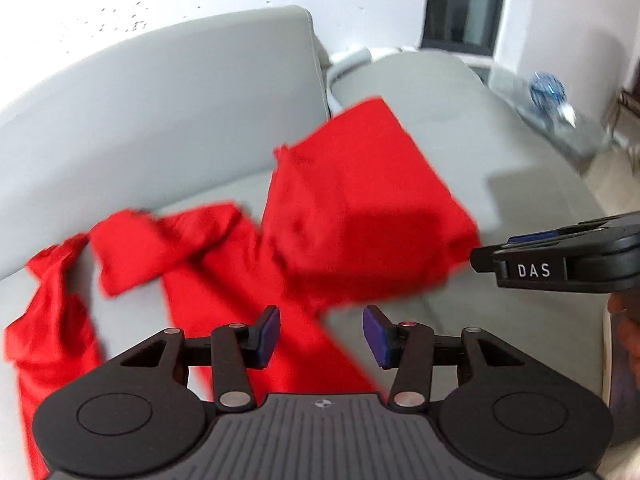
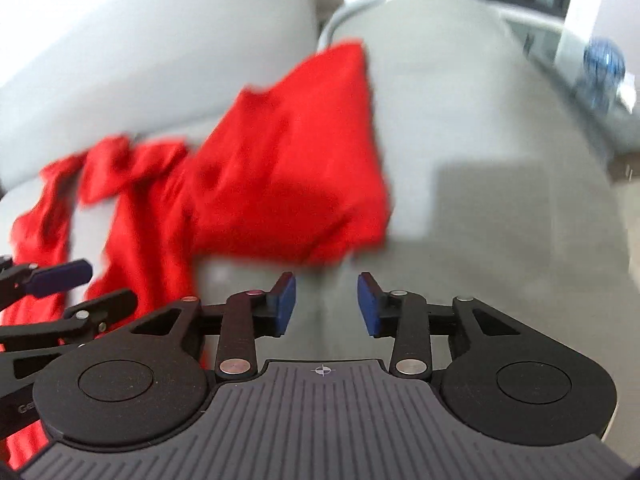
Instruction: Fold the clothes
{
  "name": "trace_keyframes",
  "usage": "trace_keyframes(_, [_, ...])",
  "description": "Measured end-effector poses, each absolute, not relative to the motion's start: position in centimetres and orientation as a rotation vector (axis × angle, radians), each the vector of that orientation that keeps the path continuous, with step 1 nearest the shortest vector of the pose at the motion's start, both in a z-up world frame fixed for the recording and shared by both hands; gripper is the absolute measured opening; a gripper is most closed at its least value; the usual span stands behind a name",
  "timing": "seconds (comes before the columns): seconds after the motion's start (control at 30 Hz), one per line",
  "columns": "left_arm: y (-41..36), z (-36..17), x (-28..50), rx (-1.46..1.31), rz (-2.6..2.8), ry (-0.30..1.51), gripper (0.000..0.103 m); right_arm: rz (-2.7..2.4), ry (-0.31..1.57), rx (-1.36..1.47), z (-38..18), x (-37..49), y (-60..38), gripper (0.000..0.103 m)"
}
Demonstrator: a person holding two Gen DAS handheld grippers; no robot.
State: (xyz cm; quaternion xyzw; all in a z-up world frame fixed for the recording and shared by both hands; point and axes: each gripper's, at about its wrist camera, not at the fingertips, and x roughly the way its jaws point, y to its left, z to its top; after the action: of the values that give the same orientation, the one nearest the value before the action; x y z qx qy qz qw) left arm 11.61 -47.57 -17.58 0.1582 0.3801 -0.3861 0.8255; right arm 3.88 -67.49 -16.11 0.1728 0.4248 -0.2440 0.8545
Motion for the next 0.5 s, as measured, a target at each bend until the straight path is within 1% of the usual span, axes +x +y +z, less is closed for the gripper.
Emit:
trace_keyframes(0.03, [-48.9, -17.8, 12.3, 0.323, -0.822, 0.806, 0.046, -0.522, 0.876, 0.360, -16.1, 4.9, -68.9, 0.050])
trace_keyframes(0.07, [-49.9, -18.1, 12.8, 0.318, -0.825, 0.805, 0.046, -0.522, 0.870, 0.358, -16.2, 5.6, -69.6, 0.052])
trace_keyframes(0.23, [-54.4, -20.4, 15.3, 0.323, -0.811, 0.827, 0.046, -0.500, 0.927, 0.354, -18.9, 9.4, -73.3, 0.052])
trace_keyframes(0.33, [-55.2, -21.2, 16.0, 0.325, -0.816, 0.847, 0.046, -0.457, 0.953, 0.361, -20.3, 10.7, -74.3, 0.051])
trace_keyframes(0.4, [-55.7, -21.8, 16.5, 0.327, -0.819, 0.861, 0.046, -0.421, 0.967, 0.363, -20.8, 11.6, -74.4, 0.030])
trace_keyframes(0.43, [-55.8, -21.9, 16.5, 0.327, -0.814, 0.869, 0.046, -0.412, 0.983, 0.361, -21.0, 12.0, -74.4, 0.023])
trace_keyframes(0.47, [-55.6, -21.8, 16.6, 0.325, -0.815, 0.871, 0.046, -0.411, 0.997, 0.349, -20.9, 12.4, -74.2, 0.020])
trace_keyframes(0.5, [-55.5, -21.6, 16.5, 0.317, -0.819, 0.875, 0.046, -0.411, 0.996, 0.340, -20.8, 12.4, -74.0, 0.019])
